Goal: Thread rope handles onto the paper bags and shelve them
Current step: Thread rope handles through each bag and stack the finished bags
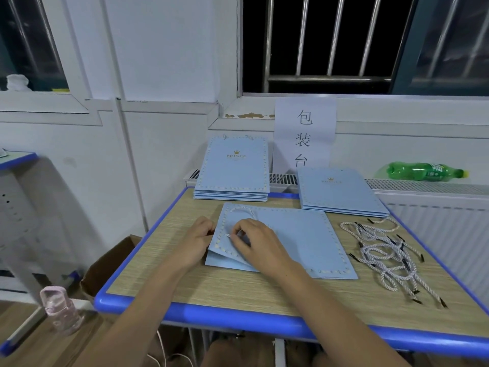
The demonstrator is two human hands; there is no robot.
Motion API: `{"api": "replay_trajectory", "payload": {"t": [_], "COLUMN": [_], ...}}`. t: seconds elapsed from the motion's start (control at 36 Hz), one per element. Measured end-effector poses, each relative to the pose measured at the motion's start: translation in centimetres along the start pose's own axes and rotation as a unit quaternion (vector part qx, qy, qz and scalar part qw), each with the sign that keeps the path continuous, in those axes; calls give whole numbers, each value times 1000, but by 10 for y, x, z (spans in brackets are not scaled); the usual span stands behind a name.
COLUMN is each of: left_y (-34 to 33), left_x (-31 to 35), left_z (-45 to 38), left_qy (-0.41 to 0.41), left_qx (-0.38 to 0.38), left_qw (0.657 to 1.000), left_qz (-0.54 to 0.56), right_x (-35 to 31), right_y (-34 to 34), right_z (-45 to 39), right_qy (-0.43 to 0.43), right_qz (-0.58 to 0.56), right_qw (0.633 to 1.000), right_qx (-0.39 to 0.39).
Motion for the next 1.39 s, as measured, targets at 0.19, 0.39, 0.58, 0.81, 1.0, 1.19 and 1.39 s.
{"api": "replay_trajectory", "payload": {"t": [0.19, 0.39, 0.58, 0.81, 1.0, 1.19, 1.39], "left_y": [2, 2, 0, -5, -8, -18, -25], "left_x": [0, -6, -8, -6, -10, -3, 16], "left_z": [-1, -2, -5, -7, -5, -4, -24], "left_qy": [-2, 18, 48, 75, -1, -59, -31], "left_qx": [27, 52, 28, 7, 35, -12, -40], "left_qw": [1000, 998, 996, 990, 999, 983, 947], "left_qz": [11, 37, 72, 121, -14, -176, -318], "right_x": [-2, 1, 5, 5, 11, 2, 5], "right_y": [-2, -4, -3, -3, 0, -1, 1], "right_z": [-2, -4, -6, -4, -3, -3, -4], "right_qy": [-6, -21, -26, -46, -65, -32, 1], "right_qz": [-12, 10, 10, -29, -135, -130, -99], "right_qw": [1000, 1000, 999, 999, 988, 991, 994], "right_qx": [-5, -10, 17, 1, 30, -4, 55]}}
Point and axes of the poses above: each hand's wrist, its own z-axis away from the middle knuckle, its own y-axis out of the back of the hand, x = y × z, the point moved 5 cm from there along -z, towards the middle knuckle, and after that the axes turned 8 degrees about -x, right-handed, at the moved point
